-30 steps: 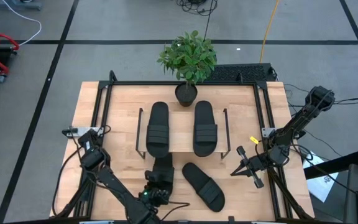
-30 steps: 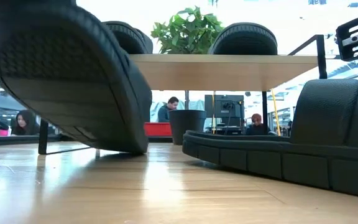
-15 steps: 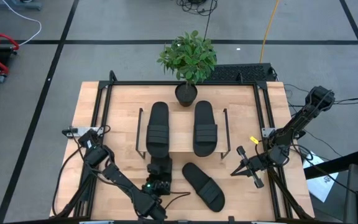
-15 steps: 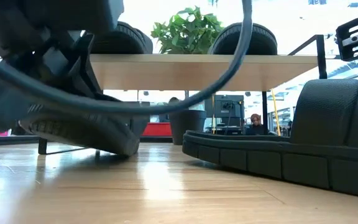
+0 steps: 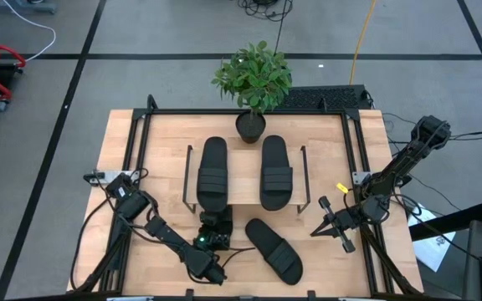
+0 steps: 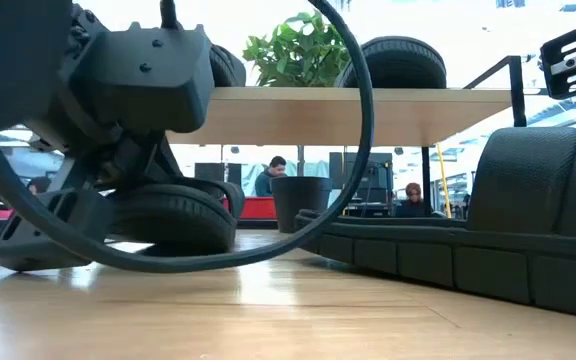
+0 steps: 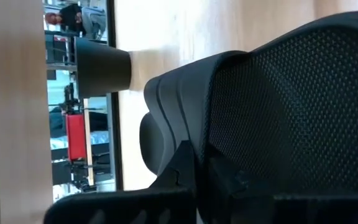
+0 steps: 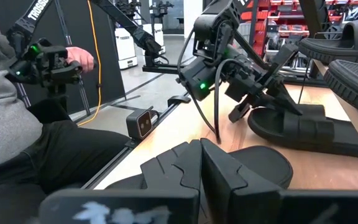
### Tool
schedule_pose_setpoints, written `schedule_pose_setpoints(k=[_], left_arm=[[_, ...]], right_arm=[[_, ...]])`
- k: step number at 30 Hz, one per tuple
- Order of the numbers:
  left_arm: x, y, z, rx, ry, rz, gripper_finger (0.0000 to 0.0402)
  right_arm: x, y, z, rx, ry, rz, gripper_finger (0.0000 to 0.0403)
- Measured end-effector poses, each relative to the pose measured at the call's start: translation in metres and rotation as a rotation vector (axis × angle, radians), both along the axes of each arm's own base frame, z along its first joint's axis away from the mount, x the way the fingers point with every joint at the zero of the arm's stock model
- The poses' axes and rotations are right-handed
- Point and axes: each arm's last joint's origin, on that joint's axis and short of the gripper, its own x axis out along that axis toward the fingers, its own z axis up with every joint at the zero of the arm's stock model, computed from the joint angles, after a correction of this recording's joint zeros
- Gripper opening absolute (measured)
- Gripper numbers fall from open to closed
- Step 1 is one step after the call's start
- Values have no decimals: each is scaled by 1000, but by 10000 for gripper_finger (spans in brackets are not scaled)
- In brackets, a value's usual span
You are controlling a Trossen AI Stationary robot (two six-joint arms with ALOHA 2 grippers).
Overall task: Pick and place slides into the shelf
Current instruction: Put the left black slide under the shelf
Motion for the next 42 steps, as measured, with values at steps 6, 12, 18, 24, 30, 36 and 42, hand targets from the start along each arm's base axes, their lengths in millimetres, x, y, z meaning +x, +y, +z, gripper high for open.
schedule_pose_setpoints(k=[6, 12, 18, 24, 30, 36, 42], left_arm=[[-1, 4, -2, 8, -9, 12, 3], [0, 0, 0, -8, -33, 18, 34], [4, -7, 6, -28, -48, 0, 99], [4, -7, 7, -16, -35, -9, 174], [2, -10, 8, 8, 12, -45, 233], [3, -18, 27, 17, 17, -48, 267], [14, -42, 70, -95, -78, -55, 276]], right_arm=[[0, 0, 0, -1, 0, -1, 0], [0, 0, 0, -2, -1, -1, 0], [0, 0, 0, -1, 0, -1, 0], [0, 0, 0, -1, 0, -1, 0], [0, 0, 0, 0, 0, -1, 0], [0, 0, 0, 0, 1, -1, 0], [0, 0, 0, 0, 1, 0, 0]])
